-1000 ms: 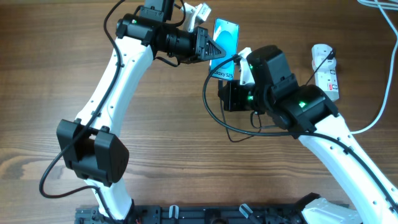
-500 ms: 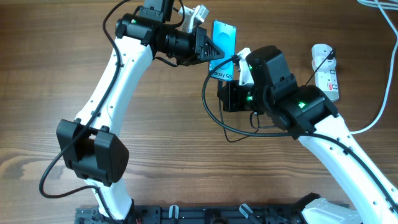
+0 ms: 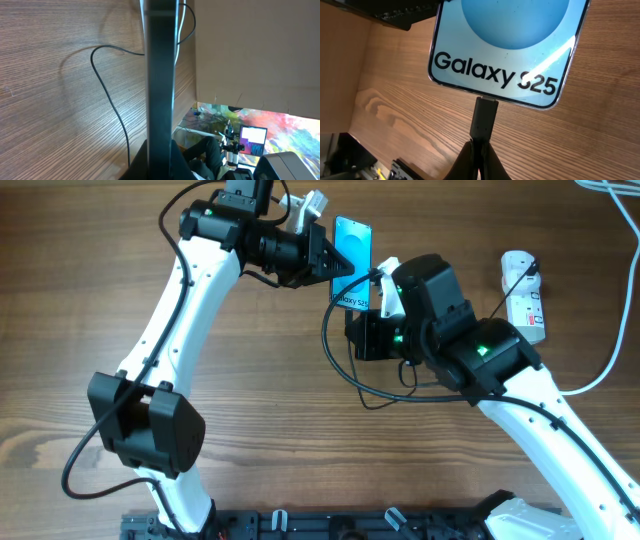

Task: Plug charger to phone and switch on socket
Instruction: 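Push the plug up into the phone's port with the right gripper, then open the right gripper off the plug and withdraw it rightward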

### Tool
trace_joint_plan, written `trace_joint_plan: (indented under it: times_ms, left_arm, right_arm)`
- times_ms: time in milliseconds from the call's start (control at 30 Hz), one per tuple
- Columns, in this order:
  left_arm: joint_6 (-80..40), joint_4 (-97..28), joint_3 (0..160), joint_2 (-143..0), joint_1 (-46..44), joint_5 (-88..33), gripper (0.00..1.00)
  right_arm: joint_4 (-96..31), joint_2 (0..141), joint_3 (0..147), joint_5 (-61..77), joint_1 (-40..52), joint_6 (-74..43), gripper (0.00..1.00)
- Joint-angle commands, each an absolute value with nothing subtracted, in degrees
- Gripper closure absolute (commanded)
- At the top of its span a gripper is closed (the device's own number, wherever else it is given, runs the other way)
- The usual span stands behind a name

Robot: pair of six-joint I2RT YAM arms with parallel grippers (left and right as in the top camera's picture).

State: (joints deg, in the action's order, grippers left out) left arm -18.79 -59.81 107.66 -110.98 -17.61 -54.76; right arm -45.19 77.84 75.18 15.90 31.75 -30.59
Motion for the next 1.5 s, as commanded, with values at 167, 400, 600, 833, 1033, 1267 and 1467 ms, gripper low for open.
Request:
trace_joint_plan:
  times_ms: [167, 400, 600, 833, 1033, 1267, 1467]
  left_arm:
    - [-19.1, -63.1, 107.6, -109.1, -19.9, -63.2, 0.96]
    - [-20.0, -64.3, 107.6, -109.1, -19.9, -63.2, 0.96]
    - [-20.0, -65.0, 107.6, -109.1, -19.9, -63.7, 0.96]
    - [-20.0, -64.8, 107.6, -109.1, -19.7, -63.6, 0.96]
    - [-16.2, -63.2, 107.6, -109.1, -18.7, -58.2, 0.96]
    - [-3.9, -62.5, 107.6, -109.1, -18.7, -65.5, 0.96]
    - [9.6, -56.1, 107.6, -109.1, -15.9, -86.3, 0.96]
  right_arm:
    - [-39.4, 77.8, 78.5, 8.3, 30.4, -33.6, 0.95]
    - [-37.1, 77.8, 78.5, 7.3, 30.4, -33.4, 0.95]
    - [-36.6, 77.8, 78.5, 6.4, 30.4, -32.7, 0.92]
    - [-37.6, 77.8, 78.5, 7.0, 30.4, -32.8, 0.83]
    - [-42.6, 75.5, 78.5, 7.7, 29.3, -33.6, 0.34]
    - [-52.4, 69.0, 78.5, 14.1, 16.2, -34.5, 0.01]
    - [-67.2, 70.9, 78.4, 14.2, 7.4, -23.4, 0.01]
